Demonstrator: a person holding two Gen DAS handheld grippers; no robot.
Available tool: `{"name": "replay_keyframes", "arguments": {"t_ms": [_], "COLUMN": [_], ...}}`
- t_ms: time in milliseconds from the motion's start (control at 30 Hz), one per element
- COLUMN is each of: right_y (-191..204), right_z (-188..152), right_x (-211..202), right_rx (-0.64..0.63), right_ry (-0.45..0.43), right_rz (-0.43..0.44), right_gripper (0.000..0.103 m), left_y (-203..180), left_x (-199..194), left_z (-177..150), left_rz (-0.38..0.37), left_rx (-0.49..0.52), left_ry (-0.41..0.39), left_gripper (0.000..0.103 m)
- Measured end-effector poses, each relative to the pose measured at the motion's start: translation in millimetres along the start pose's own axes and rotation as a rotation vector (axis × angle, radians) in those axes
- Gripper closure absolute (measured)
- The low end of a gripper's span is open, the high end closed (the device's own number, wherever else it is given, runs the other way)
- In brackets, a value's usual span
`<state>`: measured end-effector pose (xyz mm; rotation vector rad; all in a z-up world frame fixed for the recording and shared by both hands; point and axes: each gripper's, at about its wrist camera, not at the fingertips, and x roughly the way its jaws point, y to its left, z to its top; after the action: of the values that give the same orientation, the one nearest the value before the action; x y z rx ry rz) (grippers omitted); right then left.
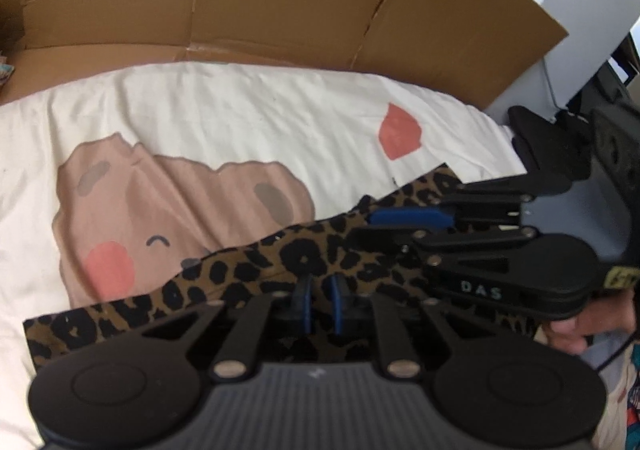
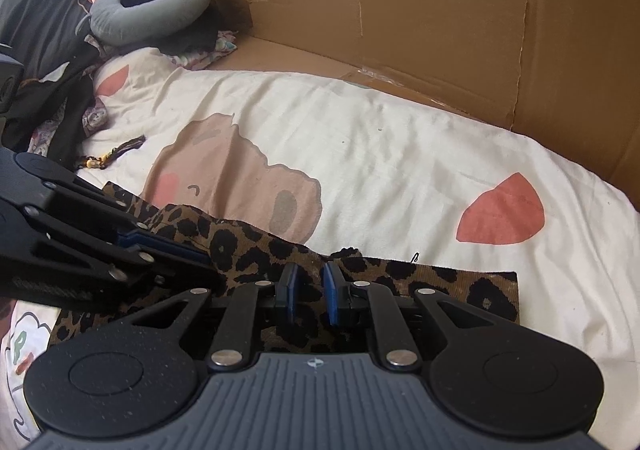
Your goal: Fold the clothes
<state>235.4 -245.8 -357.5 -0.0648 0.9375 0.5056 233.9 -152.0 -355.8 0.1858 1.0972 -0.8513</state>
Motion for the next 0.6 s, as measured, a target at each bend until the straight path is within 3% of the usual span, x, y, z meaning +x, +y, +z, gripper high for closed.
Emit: {"name": "replay_keyframes", "arguments": {"t_ms": [233, 500, 600], "right_y": [10, 28, 30], "right_z": [-3, -28, -34], "right_x": [-27, -19, -15], "right_rx": [0.005, -0.068, -0.126], "right_ry": [-0.026, 0.011, 0.003], "right_rz": [-0.019, -0.030, -0.031], "right_gripper": [0.072, 0.072, 0.071], "left_y": [1, 3, -3], "left_x": [5, 6, -1], "left_z": [-3, -2, 1], "left_rz": [-0.003, -0.014, 0.022], "left_rx": [0.050, 0.058, 0.117], "left_ry": [-0.007, -0.002, 0.005], "left_gripper": [0.090, 0.090, 0.090]}}
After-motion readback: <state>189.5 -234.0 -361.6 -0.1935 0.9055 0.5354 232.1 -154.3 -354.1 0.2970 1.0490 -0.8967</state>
